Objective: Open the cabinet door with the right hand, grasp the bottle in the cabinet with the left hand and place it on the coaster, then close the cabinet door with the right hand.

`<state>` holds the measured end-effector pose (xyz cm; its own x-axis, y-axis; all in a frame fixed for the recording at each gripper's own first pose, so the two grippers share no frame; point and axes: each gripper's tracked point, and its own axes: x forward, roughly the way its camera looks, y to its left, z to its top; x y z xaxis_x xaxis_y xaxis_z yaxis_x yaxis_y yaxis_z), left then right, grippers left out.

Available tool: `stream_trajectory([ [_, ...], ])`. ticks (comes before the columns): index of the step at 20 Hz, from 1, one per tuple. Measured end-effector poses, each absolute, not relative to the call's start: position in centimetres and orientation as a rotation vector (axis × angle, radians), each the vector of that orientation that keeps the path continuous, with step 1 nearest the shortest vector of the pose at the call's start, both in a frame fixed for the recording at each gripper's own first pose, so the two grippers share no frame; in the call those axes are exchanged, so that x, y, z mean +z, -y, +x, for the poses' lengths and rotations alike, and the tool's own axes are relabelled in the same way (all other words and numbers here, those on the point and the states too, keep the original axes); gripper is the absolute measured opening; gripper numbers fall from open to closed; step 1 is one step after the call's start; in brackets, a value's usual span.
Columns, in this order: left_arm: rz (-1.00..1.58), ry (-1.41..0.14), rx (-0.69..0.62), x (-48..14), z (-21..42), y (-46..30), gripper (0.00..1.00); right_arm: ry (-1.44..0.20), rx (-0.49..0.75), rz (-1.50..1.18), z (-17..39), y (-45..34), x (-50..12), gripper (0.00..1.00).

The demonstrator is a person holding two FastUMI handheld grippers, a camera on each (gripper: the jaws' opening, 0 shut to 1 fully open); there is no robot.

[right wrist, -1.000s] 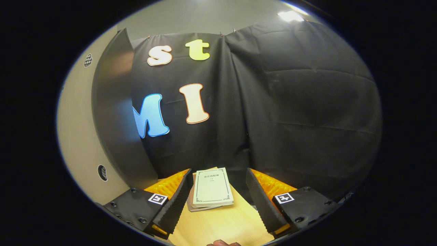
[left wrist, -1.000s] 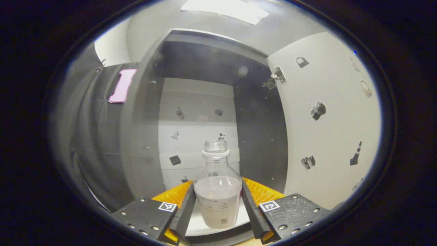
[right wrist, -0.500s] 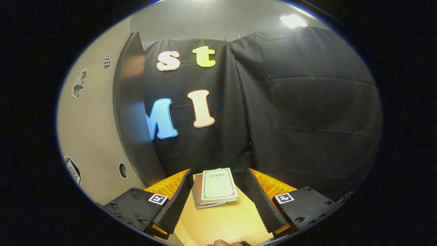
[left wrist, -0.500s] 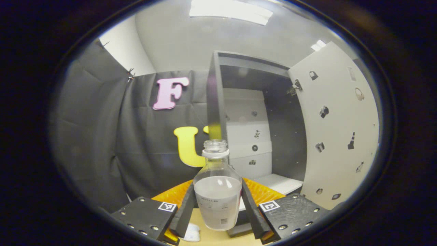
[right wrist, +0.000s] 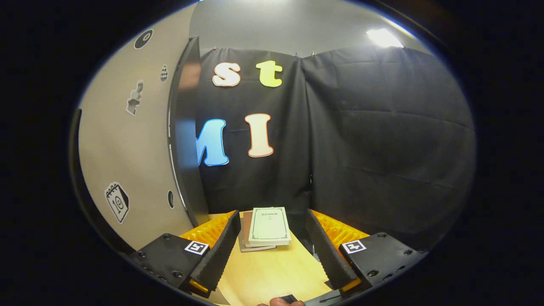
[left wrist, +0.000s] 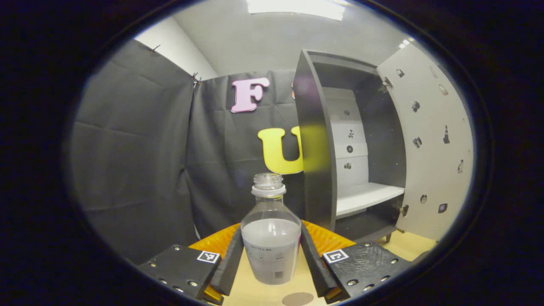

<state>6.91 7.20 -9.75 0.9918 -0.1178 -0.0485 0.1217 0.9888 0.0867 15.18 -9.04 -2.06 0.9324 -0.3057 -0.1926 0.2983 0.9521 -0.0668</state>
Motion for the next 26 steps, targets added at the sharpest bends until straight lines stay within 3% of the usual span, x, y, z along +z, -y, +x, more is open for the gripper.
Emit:
stream_trajectory([
  [5, 0.071, -0.091, -0.068, -17.4, 6.1, -7.6, 0.73, -0.211, -0.302, -0.052, 14.8, 9.1, -1.3, 0.98],
  [6, 0.067, -0.089, -0.059, -18.5, 5.9, -7.2, 0.73, -0.206, -0.297, -0.045, 15.2, 9.2, -1.1, 0.93],
  [11, 0.064, -0.039, 0.062, -22.5, 5.4, -6.6, 0.73, -0.003, -0.258, -0.021, 18.1, 9.7, 4.2, 1.0],
  [14, 0.067, -0.018, 0.141, -24.9, 5.7, -6.1, 0.72, 0.011, -0.306, -0.078, 18.9, 11.7, 4.8, 0.98],
  [26, 0.078, -0.103, 0.115, -35.7, 7.1, -2.4, 0.73, -0.073, -0.539, 0.014, 14.3, 19.2, -0.2, 0.98],
])
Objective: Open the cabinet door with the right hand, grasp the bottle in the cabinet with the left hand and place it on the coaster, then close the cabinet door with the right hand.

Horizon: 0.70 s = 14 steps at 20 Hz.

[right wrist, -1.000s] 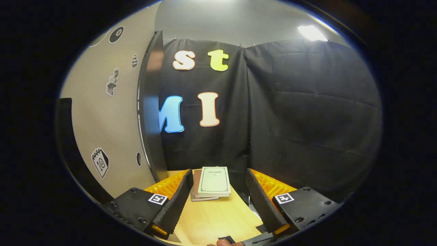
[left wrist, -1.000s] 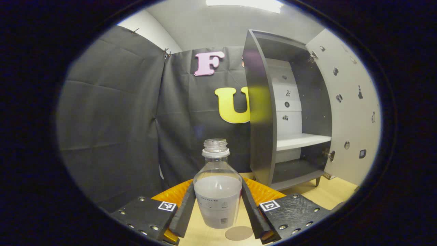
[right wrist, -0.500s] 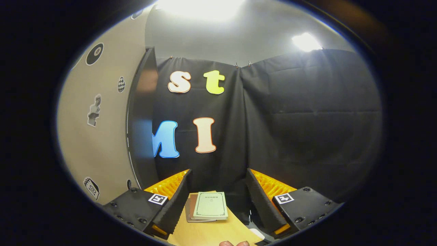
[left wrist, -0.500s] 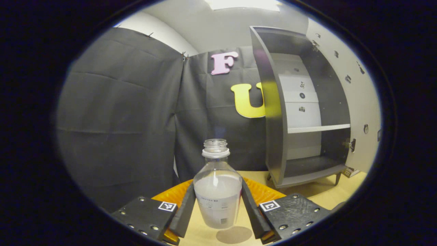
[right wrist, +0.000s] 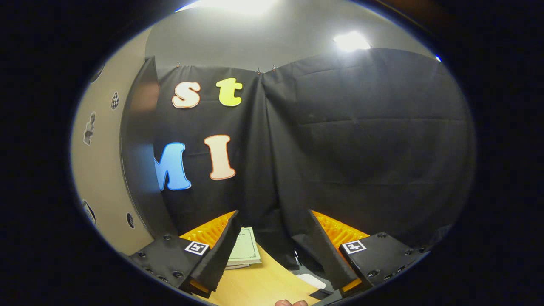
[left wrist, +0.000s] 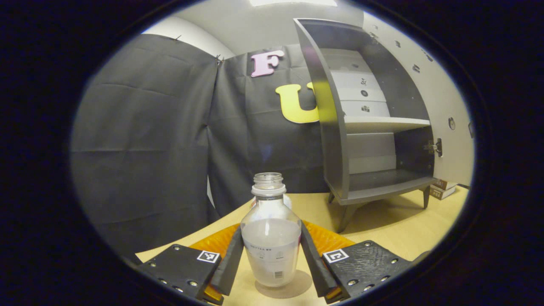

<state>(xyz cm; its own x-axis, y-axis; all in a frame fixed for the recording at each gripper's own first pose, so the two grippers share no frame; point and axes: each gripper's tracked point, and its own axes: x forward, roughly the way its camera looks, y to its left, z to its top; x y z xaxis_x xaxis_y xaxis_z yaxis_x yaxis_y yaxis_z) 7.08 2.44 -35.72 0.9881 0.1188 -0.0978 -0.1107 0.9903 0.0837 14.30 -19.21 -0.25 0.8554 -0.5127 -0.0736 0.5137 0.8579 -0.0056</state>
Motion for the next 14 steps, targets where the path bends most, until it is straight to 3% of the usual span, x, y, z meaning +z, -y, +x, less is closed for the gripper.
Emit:
stream_trajectory([
  [3, 0.064, -0.118, 0.123, -36.8, 6.8, -1.7, 0.73, -0.073, -0.565, 0.094, 13.9, 19.6, -0.4, 0.98],
  [4, 0.065, -0.122, 0.121, -37.0, 6.7, -1.4, 0.72, -0.069, -0.569, 0.103, 13.9, 19.8, -0.6, 0.92],
  [5, 0.062, -0.128, 0.112, -37.3, 6.4, -1.0, 0.73, -0.075, -0.568, 0.099, 13.8, 19.8, -0.9, 0.98],
  [8, 0.068, -0.155, 0.11, -38.2, 5.9, -0.6, 0.74, -0.104, -0.564, 0.1, 13.6, 19.7, -2.2, 0.98],
  [9, 0.063, -0.167, 0.112, -38.3, 5.5, -0.6, 0.75, -0.114, -0.565, 0.117, 13.6, 19.7, -2.6, 0.92],
  [10, 0.059, -0.167, 0.108, -38.1, 5.4, -0.6, 0.76, -0.12, -0.566, 0.134, 13.4, 19.8, -3.0, 0.98],
  [14, 0.055, -0.188, 0.084, -37.9, 5.1, -0.8, 0.72, -0.149, -0.58, 0.149, 12.4, 20.2, -4.9, 0.98],
])
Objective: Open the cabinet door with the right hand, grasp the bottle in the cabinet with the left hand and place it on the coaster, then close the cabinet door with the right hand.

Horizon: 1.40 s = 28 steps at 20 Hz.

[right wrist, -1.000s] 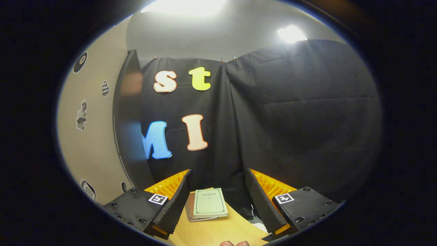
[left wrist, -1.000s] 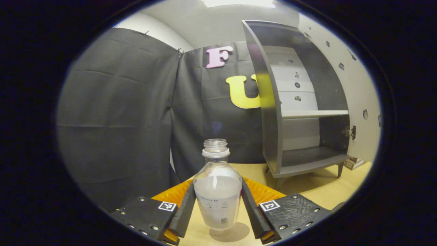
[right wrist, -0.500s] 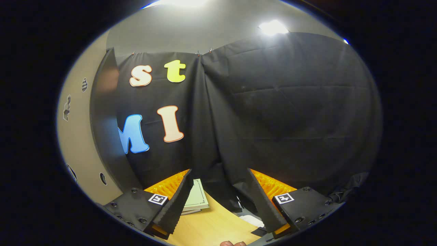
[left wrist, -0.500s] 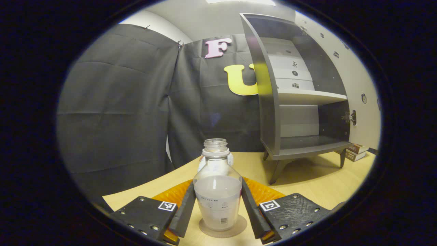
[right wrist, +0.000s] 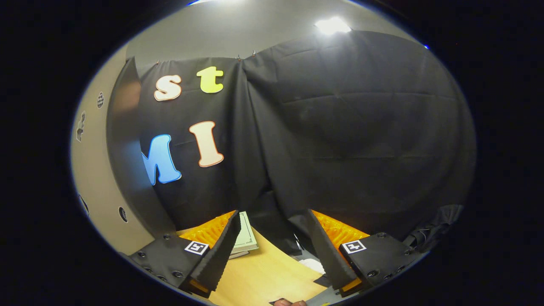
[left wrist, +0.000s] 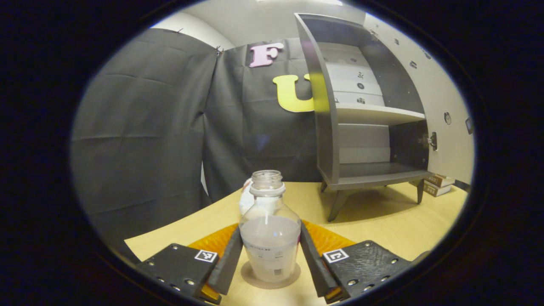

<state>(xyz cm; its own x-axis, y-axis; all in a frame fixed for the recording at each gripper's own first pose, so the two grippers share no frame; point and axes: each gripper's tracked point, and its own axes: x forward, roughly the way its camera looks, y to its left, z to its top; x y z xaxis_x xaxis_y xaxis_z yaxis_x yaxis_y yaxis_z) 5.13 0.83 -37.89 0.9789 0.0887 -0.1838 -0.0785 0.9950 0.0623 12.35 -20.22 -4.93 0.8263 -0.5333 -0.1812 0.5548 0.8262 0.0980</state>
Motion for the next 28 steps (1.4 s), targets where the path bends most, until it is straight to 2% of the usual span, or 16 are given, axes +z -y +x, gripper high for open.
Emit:
stream_trajectory([
  [2, 0.041, -0.157, 0.102, -36.6, 4.9, -1.5, 0.79, -0.17, -0.57, 0.161, 11.7, 19.9, -5.9, 0.98],
  [3, 0.036, -0.133, 0.097, -35.4, 4.6, -1.3, 0.88, -0.17, -0.571, 0.171, 11.3, 20.1, -6.0, 0.98],
  [9, 0.048, -0.083, 0.075, -29.9, 1.5, -0.5, 0.89, -0.186, -0.605, 0.134, 9.6, 21.8, -8.3, 0.98],
  [13, 0.027, -0.148, 0.107, -27.4, -4.0, 0.8, 0.87, -0.19, -0.605, 0.13, 9.6, 22.8, -10.5, 0.98],
  [15, 0.017, -0.204, 0.17, -26.0, -6.9, 1.0, 0.87, -0.197, -0.583, 0.149, 10.6, 23.1, -11.1, 0.98],
  [18, -0.009, -0.155, 0.258, -20.7, -10.8, 1.4, 0.88, -0.151, -0.541, 0.198, 11.9, 23.3, -9.8, 0.98],
  [20, -0.012, -0.132, 0.257, -17.7, -11.3, 3.0, 0.88, -0.147, -0.507, 0.19, 12.3, 23.0, -10.0, 0.98],
  [21, -0.008, -0.11, 0.269, -15.9, -11.1, 3.2, 0.88, -0.146, -0.475, 0.174, 12.5, 22.4, -10.0, 0.93],
  [22, -0.012, -0.079, 0.269, -13.5, -11.2, 3.7, 0.89, -0.147, -0.451, 0.155, 12.5, 22.1, -10.1, 0.98],
  [25, -0.007, -0.029, 0.26, -7.2, -11.5, 6.4, 0.88, -0.149, -0.367, 0.138, 12.1, 20.3, -9.1, 0.98],
  [26, -0.004, -0.039, 0.251, -6.1, -11.4, 7.3, 0.88, -0.139, -0.34, 0.143, 11.9, 19.9, -8.4, 0.93],
  [27, -0.009, -0.05, 0.235, -5.0, -11.4, 8.0, 0.88, -0.13, -0.328, 0.126, 11.9, 19.7, -7.8, 0.98],
  [28, -0.023, -0.07, 0.214, -4.6, -11.5, 8.9, 0.89, -0.127, -0.32, 0.106, 11.9, 19.9, -7.6, 0.98],
])
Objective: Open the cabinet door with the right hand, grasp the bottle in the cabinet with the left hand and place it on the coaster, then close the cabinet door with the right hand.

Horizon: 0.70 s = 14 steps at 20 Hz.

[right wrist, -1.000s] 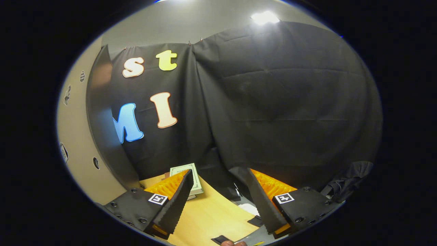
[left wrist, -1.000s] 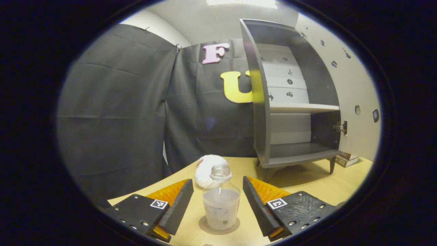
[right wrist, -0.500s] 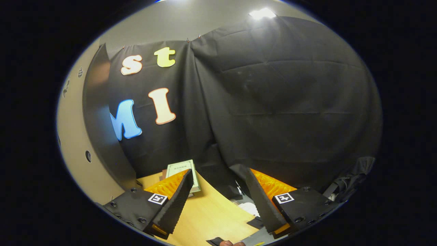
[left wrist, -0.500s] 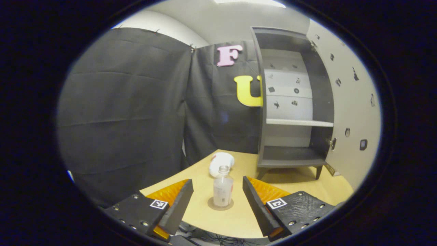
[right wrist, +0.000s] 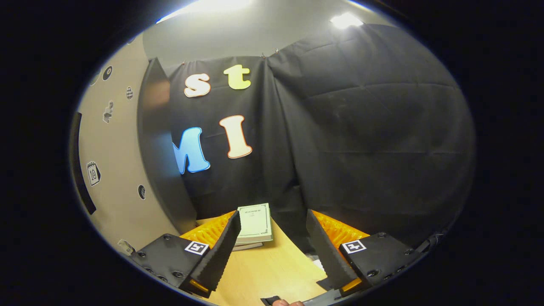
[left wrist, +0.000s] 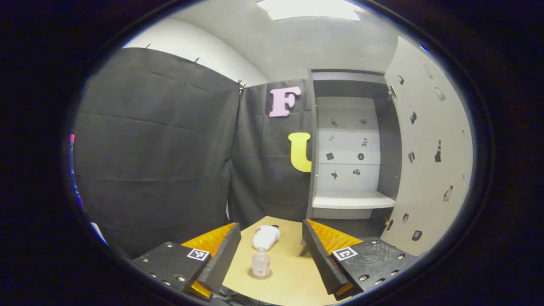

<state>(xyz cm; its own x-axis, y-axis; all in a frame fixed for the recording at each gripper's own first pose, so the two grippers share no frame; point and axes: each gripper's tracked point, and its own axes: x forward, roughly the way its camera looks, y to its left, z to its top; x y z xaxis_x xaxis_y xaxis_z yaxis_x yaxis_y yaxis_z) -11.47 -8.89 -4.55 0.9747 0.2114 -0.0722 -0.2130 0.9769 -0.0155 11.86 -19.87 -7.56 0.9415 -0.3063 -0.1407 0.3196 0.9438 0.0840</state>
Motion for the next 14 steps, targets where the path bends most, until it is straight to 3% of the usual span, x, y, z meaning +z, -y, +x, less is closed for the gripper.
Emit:
stream_trajectory([
  [2, -0.064, -0.093, 0.179, -3.5, -11.1, 10.6, 0.88, -0.121, -0.258, 0.112, 12.5, 18.4, -6.8, 0.93],
  [7, -0.055, -0.119, 0.158, -1.2, -11.0, 11.6, 0.87, -0.116, -0.101, 0.147, 13.1, 14.2, -4.6, 0.92],
  [9, -0.05, -0.134, 0.134, -1.0, -10.3, 11.7, 0.87, -0.133, -0.074, 0.104, 12.6, 12.8, -3.9, 0.98],
  [14, -0.064, -0.142, 0.085, -1.0, -7.9, 11.1, 0.88, -0.128, 0.026, 0.083, 11.3, 6.8, -0.7, 0.98],
])
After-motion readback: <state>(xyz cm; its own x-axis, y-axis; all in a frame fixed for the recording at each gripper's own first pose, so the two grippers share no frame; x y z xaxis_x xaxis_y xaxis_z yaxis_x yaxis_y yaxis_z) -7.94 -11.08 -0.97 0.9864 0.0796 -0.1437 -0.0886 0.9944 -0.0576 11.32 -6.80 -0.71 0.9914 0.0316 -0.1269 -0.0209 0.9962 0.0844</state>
